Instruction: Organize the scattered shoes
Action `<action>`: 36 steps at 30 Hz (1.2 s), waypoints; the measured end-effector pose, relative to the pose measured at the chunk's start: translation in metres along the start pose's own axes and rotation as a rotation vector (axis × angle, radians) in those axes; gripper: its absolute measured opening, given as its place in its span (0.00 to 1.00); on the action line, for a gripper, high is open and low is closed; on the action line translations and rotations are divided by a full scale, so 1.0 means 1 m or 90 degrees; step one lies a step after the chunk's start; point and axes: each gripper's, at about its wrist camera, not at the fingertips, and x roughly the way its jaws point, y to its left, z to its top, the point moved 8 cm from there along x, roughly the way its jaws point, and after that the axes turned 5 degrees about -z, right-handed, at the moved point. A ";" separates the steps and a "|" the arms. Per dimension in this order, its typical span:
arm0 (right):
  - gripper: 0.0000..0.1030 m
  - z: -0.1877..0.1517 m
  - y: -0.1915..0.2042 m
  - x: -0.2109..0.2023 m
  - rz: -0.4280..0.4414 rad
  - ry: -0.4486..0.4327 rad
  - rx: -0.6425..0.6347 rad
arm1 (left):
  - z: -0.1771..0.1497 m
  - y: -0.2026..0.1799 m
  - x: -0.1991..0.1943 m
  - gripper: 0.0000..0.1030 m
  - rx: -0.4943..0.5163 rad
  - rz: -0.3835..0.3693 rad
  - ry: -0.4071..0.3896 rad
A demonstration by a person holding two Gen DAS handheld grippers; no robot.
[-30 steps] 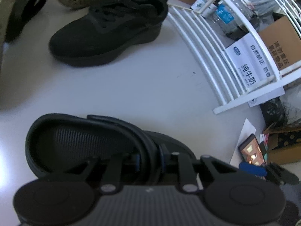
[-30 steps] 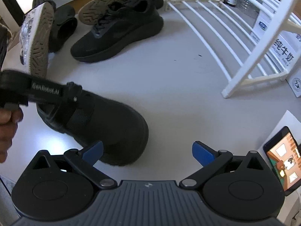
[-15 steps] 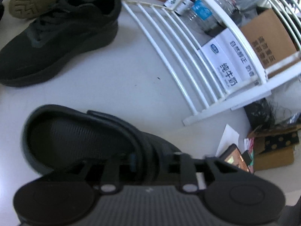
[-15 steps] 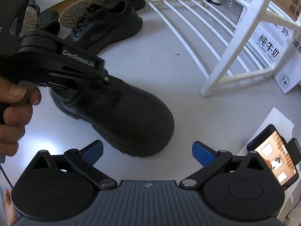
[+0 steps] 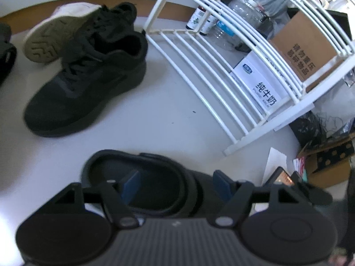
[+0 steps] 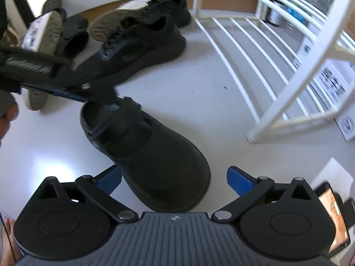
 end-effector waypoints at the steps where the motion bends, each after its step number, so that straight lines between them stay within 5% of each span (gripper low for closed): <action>1: 1.00 0.002 0.001 0.000 0.000 -0.004 -0.006 | -0.002 0.005 -0.009 0.74 -0.002 0.008 -0.003; 15: 1.00 0.008 0.027 -0.005 0.044 -0.019 -0.128 | -0.037 0.087 -0.112 0.82 -0.067 0.098 -0.081; 22: 1.00 0.007 0.035 0.005 0.097 -0.005 -0.146 | -0.051 0.101 -0.120 0.83 -0.098 0.091 -0.066; 36: 1.00 0.018 0.061 0.042 0.090 -0.029 -0.241 | -0.052 0.111 -0.115 0.84 -0.130 0.105 -0.081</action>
